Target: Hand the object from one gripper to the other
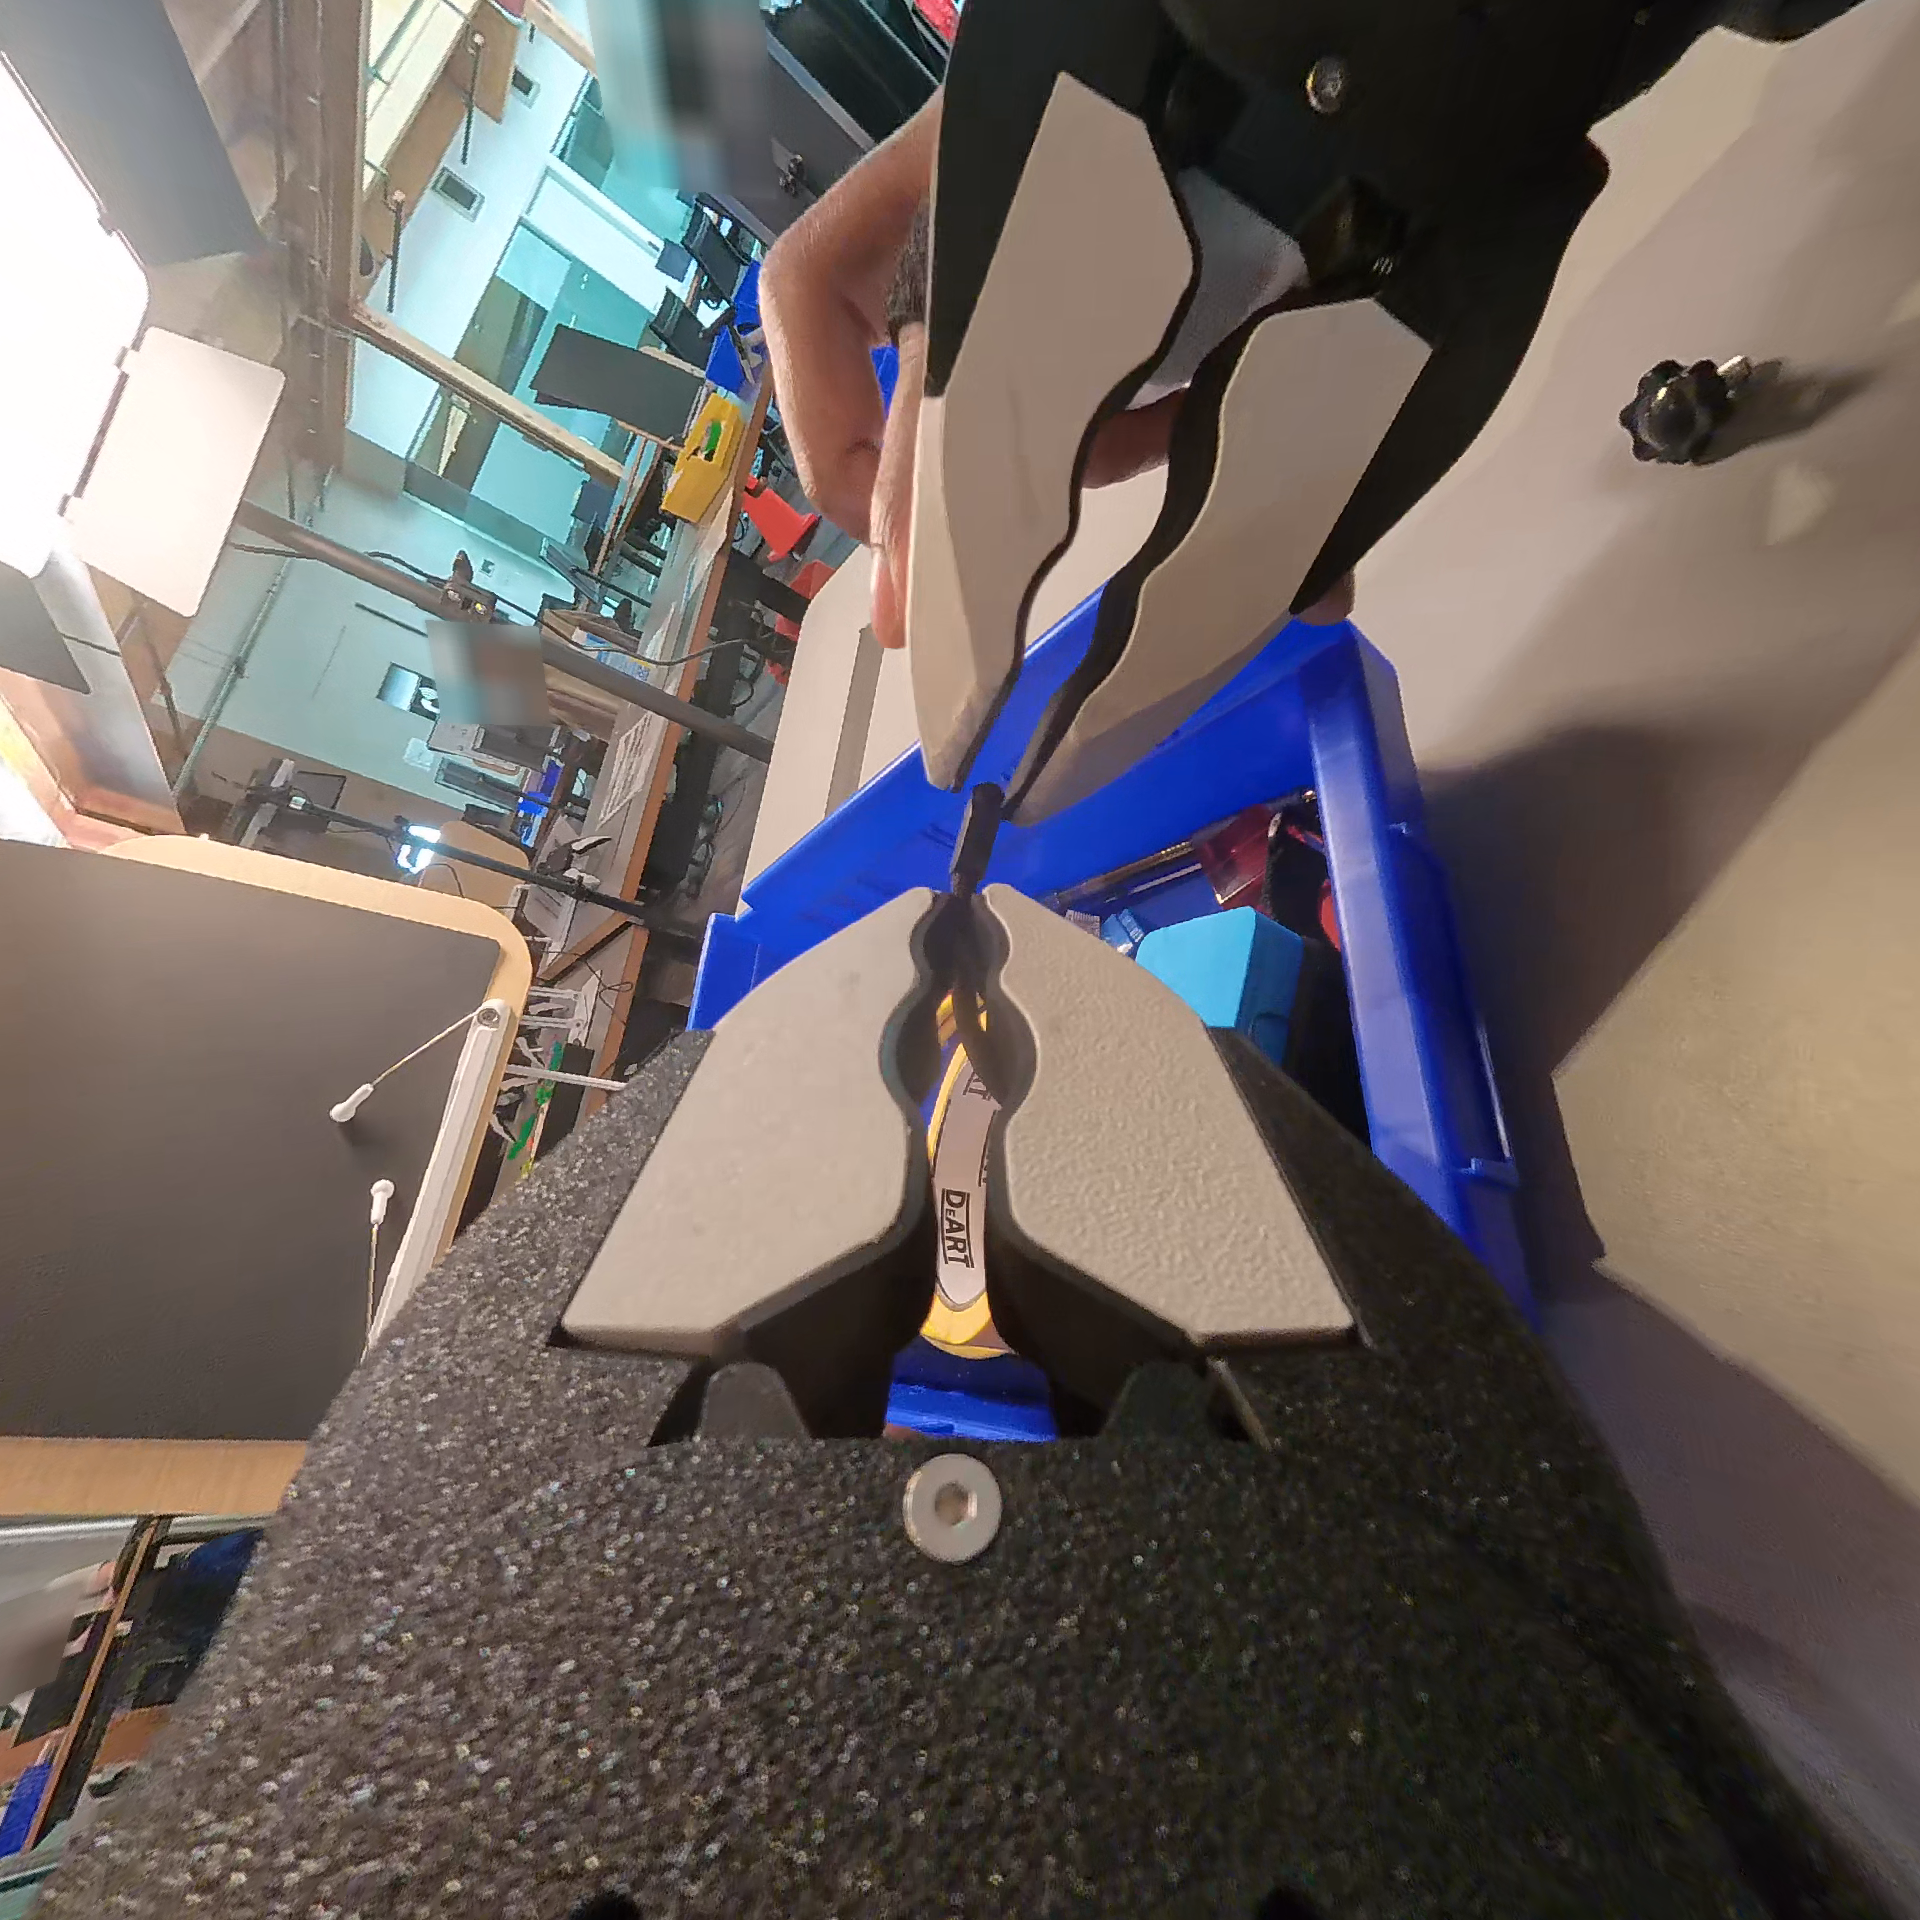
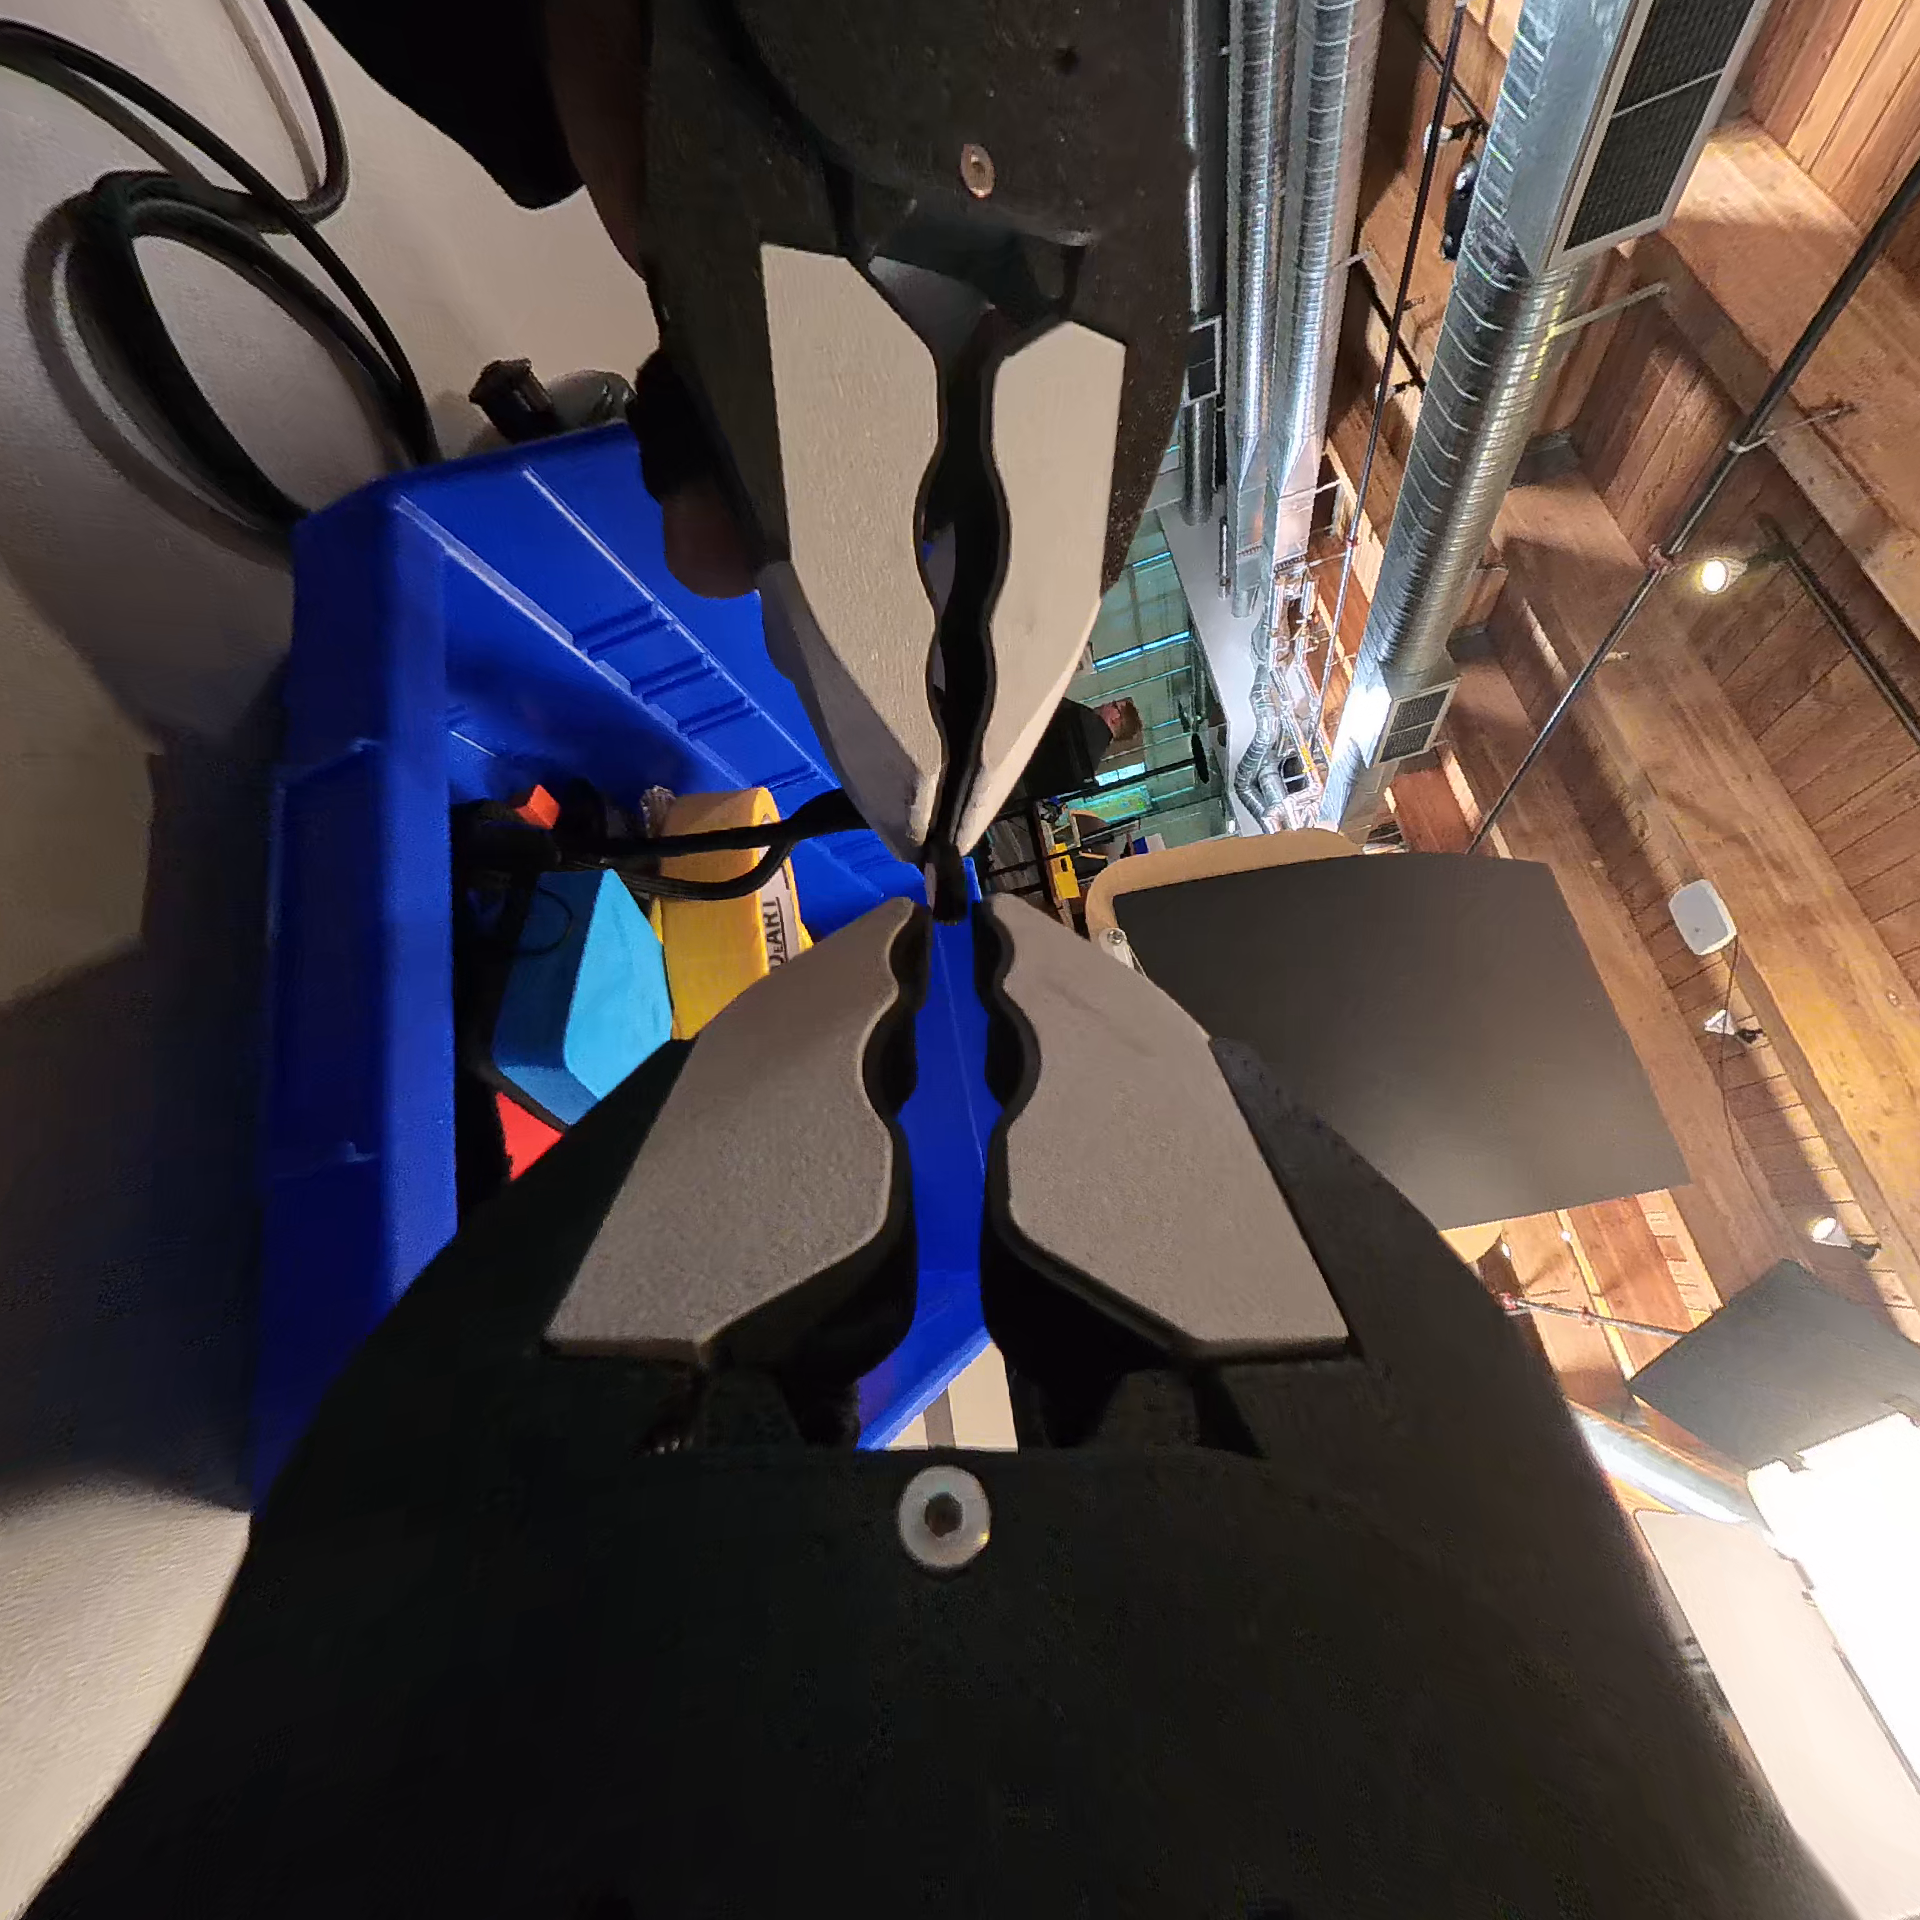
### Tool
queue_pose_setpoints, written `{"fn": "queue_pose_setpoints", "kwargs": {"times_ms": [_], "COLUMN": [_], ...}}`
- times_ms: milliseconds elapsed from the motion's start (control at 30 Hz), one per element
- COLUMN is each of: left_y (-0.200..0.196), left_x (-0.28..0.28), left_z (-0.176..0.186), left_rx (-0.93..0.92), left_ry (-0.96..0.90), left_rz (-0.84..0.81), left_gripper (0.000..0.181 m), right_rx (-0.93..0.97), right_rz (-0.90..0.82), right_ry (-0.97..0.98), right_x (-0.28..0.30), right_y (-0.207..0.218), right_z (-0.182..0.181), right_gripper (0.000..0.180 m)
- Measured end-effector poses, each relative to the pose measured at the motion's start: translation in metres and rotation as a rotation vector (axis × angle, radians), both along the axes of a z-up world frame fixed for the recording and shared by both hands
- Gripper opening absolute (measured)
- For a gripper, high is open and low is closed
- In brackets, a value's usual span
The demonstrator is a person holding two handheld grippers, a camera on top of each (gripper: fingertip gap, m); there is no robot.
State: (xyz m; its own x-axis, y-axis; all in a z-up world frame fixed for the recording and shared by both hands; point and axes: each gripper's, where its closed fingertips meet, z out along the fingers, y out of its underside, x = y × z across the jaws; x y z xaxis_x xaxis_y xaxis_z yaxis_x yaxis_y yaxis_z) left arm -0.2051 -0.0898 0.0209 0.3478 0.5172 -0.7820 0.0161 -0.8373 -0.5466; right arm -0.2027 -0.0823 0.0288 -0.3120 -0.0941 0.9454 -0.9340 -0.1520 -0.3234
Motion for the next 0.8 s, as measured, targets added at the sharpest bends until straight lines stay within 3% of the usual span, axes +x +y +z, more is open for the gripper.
{"fn": "queue_pose_setpoints", "kwargs": {"times_ms": [233, 367, 467, 600, 800], "left_y": [-0.0003, 0.0043, 0.0076, 0.0078, 0.0067], "left_x": [0.0007, 0.0019, 0.0014, -0.0015, -0.0032], "left_z": [0.0003, 0.0026, -0.0009, -0.0040, -0.0026], "left_rx": [0.005, 0.000, -0.056, -0.140, -0.207], "left_ry": [0.005, 0.024, 0.029, 0.058, 0.087], "left_rz": [-0.002, -0.023, -0.028, -0.015, -0.003], "left_gripper": [0.005, 0.021, 0.023, 0.008, 0.007], "right_rx": [-0.001, 0.002, 0.005, 0.012, 0.020], "right_rz": [-0.006, -0.007, 0.003, 0.019, 0.024], "right_ry": [-0.002, 0.011, 0.008, 0.008, 0.007], "right_x": [-0.0006, 0.0009, 0.0040, 0.0080, 0.0057], "right_y": [-0.0015, -0.0022, -0.0022, -0.0016, -0.0001], "right_z": [-0.0004, -0.0021, -0.0033, -0.0045, -0.0040], "right_gripper": [0.004, 0.003, 0.003, 0.003, 0.003]}}
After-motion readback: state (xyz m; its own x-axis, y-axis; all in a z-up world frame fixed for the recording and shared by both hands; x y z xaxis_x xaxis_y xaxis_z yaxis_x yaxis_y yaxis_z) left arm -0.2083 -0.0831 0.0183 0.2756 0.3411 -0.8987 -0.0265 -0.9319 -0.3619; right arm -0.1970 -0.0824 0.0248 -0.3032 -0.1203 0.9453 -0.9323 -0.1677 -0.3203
